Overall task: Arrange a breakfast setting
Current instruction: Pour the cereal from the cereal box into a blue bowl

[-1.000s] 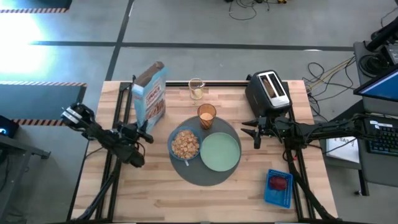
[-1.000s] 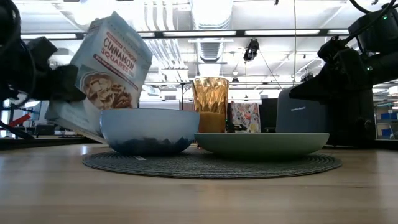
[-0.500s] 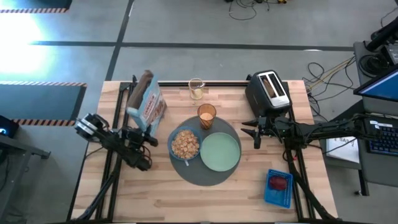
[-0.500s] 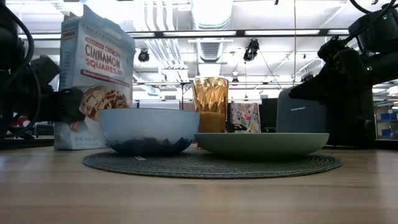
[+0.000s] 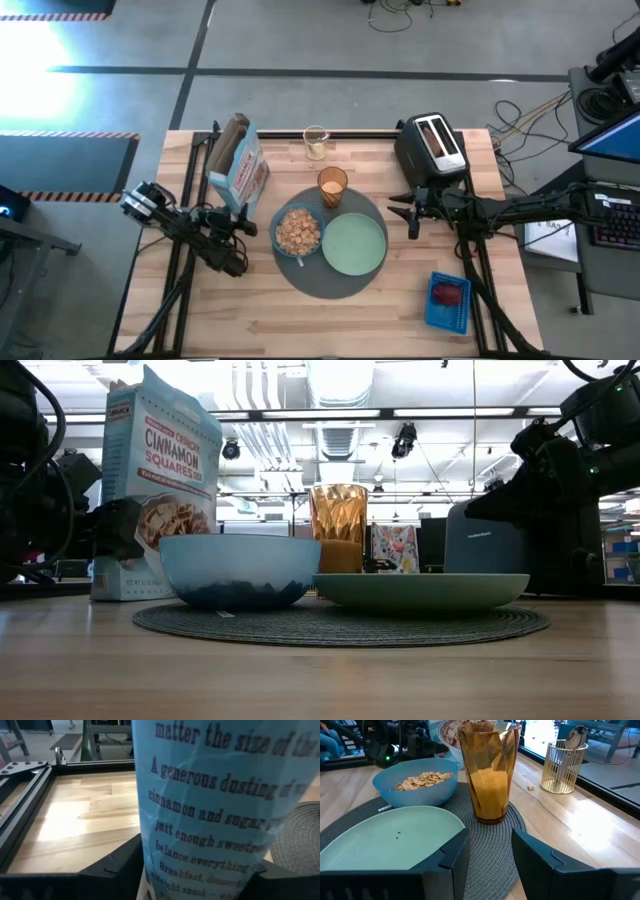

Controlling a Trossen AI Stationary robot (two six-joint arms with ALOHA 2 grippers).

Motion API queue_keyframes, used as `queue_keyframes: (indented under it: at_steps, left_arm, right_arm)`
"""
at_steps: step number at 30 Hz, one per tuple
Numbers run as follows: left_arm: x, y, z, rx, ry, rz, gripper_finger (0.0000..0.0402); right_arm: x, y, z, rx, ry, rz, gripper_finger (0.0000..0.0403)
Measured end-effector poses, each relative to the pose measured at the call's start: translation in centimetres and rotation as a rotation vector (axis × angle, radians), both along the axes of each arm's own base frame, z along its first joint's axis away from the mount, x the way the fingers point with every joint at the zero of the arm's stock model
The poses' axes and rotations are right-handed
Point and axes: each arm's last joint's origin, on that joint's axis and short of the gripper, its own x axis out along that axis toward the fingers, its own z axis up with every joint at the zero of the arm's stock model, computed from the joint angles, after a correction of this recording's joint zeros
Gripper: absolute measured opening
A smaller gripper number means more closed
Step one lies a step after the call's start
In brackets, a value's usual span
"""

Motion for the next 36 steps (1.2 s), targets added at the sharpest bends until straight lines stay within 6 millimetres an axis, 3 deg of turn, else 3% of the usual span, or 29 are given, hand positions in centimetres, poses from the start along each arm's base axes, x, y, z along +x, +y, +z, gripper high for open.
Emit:
queue_keyframes:
  at_steps: [14, 28, 36]
  left_arm:
    - [0.4, 1.1, -1.8, 0.096, -0.017, -0.008, 0.0202]
    - [1.1, 0.7, -1.8, 0.115, 0.015, -0.029, 0.0089]
    - [1.4, 0.7, -1.8, 0.072, -0.038, 0.016, 0.0084]
  right_arm:
    - [0.0, 0.0, 0.0, 0.0, 0.0, -0.001, 0.0134]
    - [0.0, 0.0, 0.0, 0.001, 0.0, 0.0, 0.0134]
    - [0.0, 0.0, 0.0, -0.001, 0.0, 0.0, 0.0134]
